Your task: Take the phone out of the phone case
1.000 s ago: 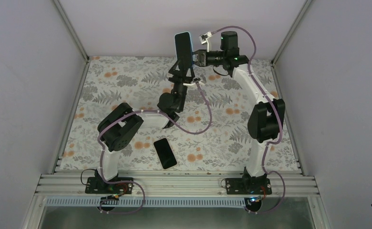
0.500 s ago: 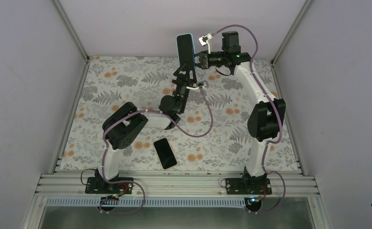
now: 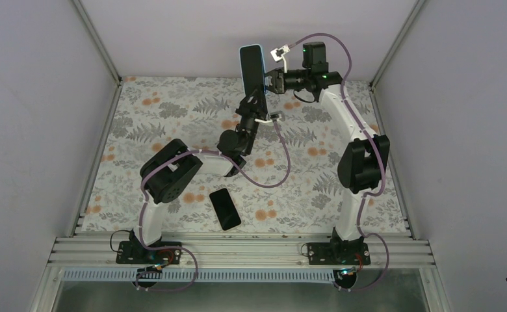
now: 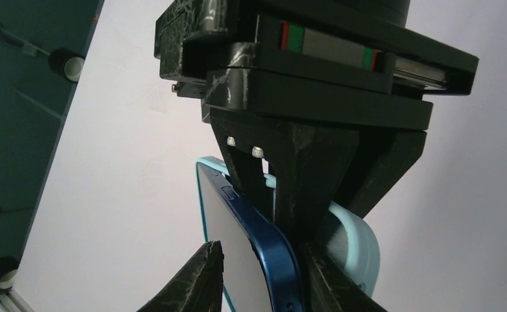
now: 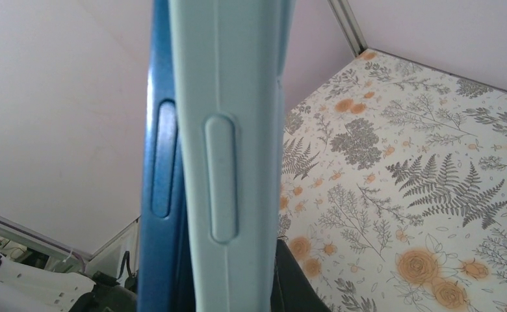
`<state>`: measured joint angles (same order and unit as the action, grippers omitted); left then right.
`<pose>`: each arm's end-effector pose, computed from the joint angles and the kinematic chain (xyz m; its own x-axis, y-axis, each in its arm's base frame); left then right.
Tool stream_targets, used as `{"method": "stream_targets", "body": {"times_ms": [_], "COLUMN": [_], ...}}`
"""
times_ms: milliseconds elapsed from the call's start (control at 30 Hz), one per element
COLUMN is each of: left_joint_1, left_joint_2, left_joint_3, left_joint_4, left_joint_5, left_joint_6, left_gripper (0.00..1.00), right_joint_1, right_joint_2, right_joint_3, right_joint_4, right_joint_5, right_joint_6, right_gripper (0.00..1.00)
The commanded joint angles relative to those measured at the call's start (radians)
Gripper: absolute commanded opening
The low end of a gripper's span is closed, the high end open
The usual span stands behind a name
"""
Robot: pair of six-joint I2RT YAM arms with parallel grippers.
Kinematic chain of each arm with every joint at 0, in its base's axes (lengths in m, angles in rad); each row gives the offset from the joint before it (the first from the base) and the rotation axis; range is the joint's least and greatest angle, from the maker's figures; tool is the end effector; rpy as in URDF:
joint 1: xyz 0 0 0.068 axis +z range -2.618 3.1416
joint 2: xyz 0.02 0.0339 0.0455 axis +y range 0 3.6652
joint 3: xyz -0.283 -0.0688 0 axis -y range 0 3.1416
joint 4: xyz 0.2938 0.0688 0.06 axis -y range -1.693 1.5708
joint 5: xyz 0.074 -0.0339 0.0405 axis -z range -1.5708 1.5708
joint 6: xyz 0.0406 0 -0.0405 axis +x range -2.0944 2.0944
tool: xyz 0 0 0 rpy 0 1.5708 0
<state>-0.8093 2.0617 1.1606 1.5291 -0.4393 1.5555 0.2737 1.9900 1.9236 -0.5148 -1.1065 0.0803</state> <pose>0.3385 -0.3300 0.2350 0.4238 0.8670 -0.2622 -0.3990 0.4386 0.8053 0.4806 0.1726 0.3618 -0.5943 -0.1295 -0.7937 -0.7954 0.2403 0.5564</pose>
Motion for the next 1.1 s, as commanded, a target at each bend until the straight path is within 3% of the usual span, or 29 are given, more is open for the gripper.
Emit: {"method": "stream_targets", "body": {"times_ms": [0,467,667,867,1067], "left_joint_1": [0.081,0.059,0.029,-0.01,-0.013], "left_joint_2": [-0.034,-0.059,-0.081,-0.153,-0.196], "left_joint_3": [0.045,0.049,0.046,0.017,-0.016], "left_joint_4": [0.3,0.301,0.301,0.291,0.224], "left_joint_5": [-0.14,-0.126,-0.138,-0.164,-0.187], "left_joint_6": [0.019,0.028,0.036,0.023,-0.007], "left_gripper": [0.28,0.07,0.04,0.02,0.02], "right_joint_1": [0.03,0.022,-0.001,-0.032,-0.062], "right_joint_2": [-0.052,-0.039,-0.024,-0.008,0.017], "right_joint_3": [-0.047,-0.058,-0.062,-0.06,-0.066], "right_joint_4": [-0.23,-0.208,-0.197,-0.188,-0.179], "right_joint_5": [-0.212,-0.196,-0.157,0.057,0.1], "right_joint_6": [-0.02,0.004,0.02,-0.018,-0.021], "right_gripper": [0.03,0.03,0.03,0.03,0.03]}}
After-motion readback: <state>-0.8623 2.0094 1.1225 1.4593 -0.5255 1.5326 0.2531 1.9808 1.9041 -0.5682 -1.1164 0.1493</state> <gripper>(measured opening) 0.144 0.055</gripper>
